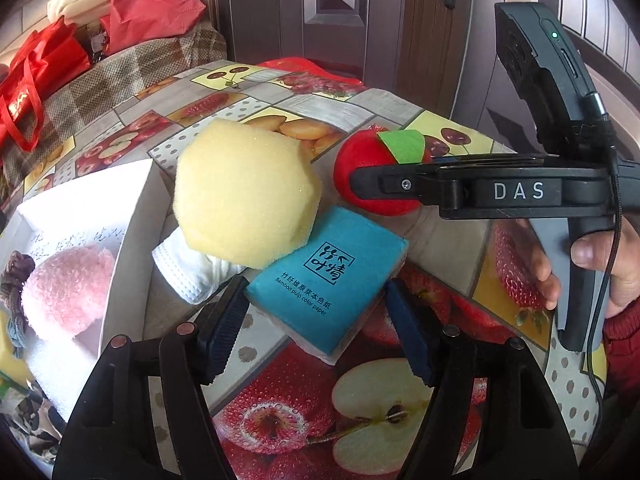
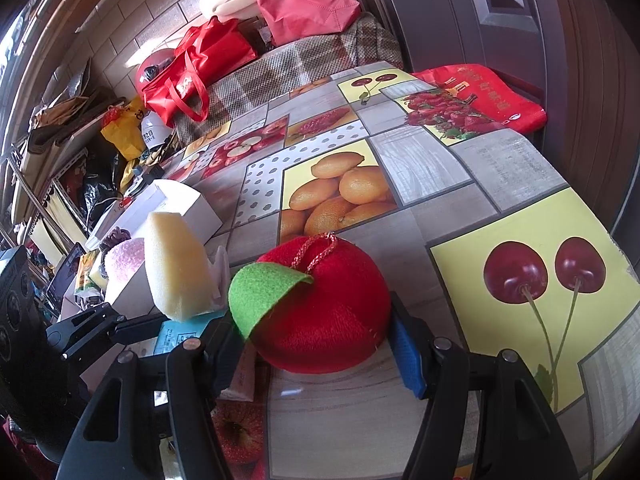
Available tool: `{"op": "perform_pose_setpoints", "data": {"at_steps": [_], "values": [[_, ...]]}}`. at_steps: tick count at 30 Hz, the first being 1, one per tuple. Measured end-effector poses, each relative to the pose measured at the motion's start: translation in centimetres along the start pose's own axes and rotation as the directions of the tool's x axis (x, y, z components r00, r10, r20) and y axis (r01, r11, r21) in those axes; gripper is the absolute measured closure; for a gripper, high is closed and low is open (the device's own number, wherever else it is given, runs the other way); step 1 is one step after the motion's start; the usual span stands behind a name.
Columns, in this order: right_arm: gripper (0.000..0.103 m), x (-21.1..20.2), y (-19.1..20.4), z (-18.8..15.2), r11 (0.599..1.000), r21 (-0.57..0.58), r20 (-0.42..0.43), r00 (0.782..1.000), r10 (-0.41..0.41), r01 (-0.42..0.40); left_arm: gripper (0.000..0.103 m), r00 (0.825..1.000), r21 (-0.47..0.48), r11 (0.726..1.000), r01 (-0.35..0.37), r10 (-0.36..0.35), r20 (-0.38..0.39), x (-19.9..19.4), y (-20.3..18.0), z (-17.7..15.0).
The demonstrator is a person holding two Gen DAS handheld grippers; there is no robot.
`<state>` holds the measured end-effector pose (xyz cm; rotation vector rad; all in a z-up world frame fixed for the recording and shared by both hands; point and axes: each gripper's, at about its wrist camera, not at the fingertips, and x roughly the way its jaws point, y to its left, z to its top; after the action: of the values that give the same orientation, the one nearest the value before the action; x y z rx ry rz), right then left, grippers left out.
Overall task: Organize soft objects
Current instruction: 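Grasp the blue tissue pack with the left gripper while the right grasps the red apple plush, then carry the blue tissue pack and red apple plush over the white box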
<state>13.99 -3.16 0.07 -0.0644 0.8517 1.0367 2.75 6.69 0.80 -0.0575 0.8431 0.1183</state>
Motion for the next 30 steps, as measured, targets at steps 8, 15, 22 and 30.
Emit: {"op": "perform_pose_setpoints", "data": {"at_steps": [8,15,22,30], "values": [[0.038,0.0,0.0,0.0,1.0,0.0,0.001,1.0,-0.001,0.001,0.042,0.999,0.032,0.999,0.034,-0.035,0.025,-0.4,-0.6,-0.2],[0.038,-1.0,-0.4,0.0,0.999,0.03,0.055,0.998,-0.013,0.012,0.044,0.978,0.016,1.0,0.008,-0.011,0.211,-4.4,-1.0,-1.2],[0.038,-2.6,0.5,-0.1,0.999,-0.008,0.154,0.987,-0.048,0.049,0.043,0.926,-0.034,0.999,-0.006,0.019,0.378,-8.4,-0.8,-3.0],[0.038,-6.2,4.0,-1.7,0.976,-0.121,0.391,0.912,-0.12,0.18,0.043,0.876,-0.108,0.992,-0.06,0.104,0.471,-10.7,0.3,-4.3]]}}
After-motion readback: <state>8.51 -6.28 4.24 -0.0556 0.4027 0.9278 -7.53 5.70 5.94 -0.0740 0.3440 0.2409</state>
